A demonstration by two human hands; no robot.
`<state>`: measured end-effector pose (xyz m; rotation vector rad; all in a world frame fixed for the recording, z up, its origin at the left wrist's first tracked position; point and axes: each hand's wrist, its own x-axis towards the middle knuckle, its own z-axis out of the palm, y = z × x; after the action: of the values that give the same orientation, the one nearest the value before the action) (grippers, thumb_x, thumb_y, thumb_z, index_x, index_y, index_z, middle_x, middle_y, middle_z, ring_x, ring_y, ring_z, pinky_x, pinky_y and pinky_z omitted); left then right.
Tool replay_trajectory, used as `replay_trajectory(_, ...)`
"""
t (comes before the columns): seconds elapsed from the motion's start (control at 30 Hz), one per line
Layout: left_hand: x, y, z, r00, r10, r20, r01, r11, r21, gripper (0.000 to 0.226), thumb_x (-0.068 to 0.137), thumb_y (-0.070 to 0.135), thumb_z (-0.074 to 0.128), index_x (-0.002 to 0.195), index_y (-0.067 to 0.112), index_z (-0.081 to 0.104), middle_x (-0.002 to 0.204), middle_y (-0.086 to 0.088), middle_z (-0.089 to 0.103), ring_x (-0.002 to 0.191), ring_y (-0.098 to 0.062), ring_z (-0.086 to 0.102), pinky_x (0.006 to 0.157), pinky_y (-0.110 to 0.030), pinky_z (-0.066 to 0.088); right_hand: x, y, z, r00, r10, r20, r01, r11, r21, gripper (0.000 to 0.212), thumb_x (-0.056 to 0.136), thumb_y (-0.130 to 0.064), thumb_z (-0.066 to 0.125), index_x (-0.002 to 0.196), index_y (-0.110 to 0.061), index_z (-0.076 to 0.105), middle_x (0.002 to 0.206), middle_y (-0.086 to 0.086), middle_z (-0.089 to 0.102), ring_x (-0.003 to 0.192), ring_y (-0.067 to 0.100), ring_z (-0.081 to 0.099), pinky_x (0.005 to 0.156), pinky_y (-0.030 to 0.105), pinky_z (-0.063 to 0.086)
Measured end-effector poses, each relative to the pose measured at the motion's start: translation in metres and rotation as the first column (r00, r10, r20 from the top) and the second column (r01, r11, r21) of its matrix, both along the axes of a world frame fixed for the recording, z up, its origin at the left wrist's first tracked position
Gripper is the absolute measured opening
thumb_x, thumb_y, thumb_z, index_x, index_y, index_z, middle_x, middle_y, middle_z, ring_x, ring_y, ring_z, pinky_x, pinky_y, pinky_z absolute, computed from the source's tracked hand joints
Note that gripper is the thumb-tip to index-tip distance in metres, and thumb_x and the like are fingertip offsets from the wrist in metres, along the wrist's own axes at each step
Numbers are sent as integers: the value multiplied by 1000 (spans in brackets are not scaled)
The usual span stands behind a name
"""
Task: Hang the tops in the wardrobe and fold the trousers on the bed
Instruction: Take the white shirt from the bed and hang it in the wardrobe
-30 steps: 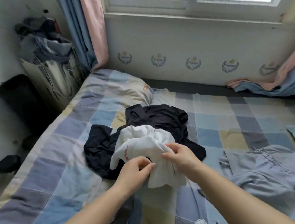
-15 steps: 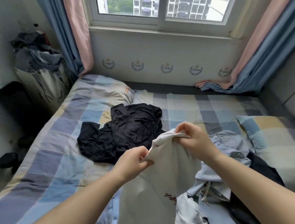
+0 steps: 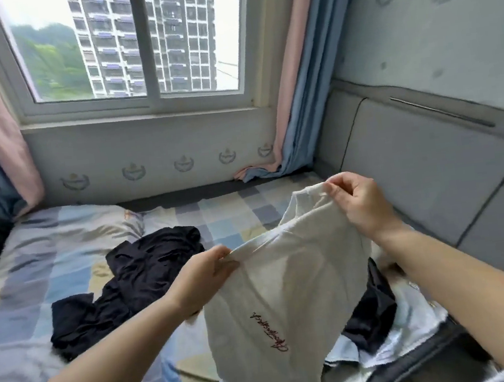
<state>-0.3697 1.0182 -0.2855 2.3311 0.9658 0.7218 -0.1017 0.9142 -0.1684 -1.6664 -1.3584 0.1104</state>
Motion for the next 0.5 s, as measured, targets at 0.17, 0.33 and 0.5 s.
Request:
replay_trajectory(0.17, 14, 16, 54, 957, -200, -212, 267, 896, 356, 33, 80, 58, 53, 66, 28, 45, 57, 17, 36, 61, -16, 51, 63, -26, 39, 2, -79, 30, 934, -355, 40, 340, 919, 199, 12, 92, -27, 61, 91, -17, 67, 72, -13, 60, 67, 0, 53, 63, 9, 38)
replay_trajectory(0.33, 59, 4, 106, 957, -266, -115, 290, 853, 434, 25, 76, 45, 74, 82, 21, 74, 110, -2, 61, 109, -27, 52, 90, -44, 43, -7, -172, 58, 831, -557, -17, 526, 774, 352, 6, 93, -19, 59, 88, -16, 61, 75, -16, 58, 66, -15, 53, 61, 2, 37)
replay_trajectory(0.5, 124, -54, 160, 920, -381, -91, 387, 844, 371, 33, 89, 43, 60, 79, 11, 61, 77, 1, 56, 82, -28, 58, 69, -35, 48, -8, -258, 92, 711, -703, -37, 670, 660, 339, 11, 96, -26, 53, 91, -17, 54, 75, -9, 53, 67, -1, 50, 58, 4, 36)
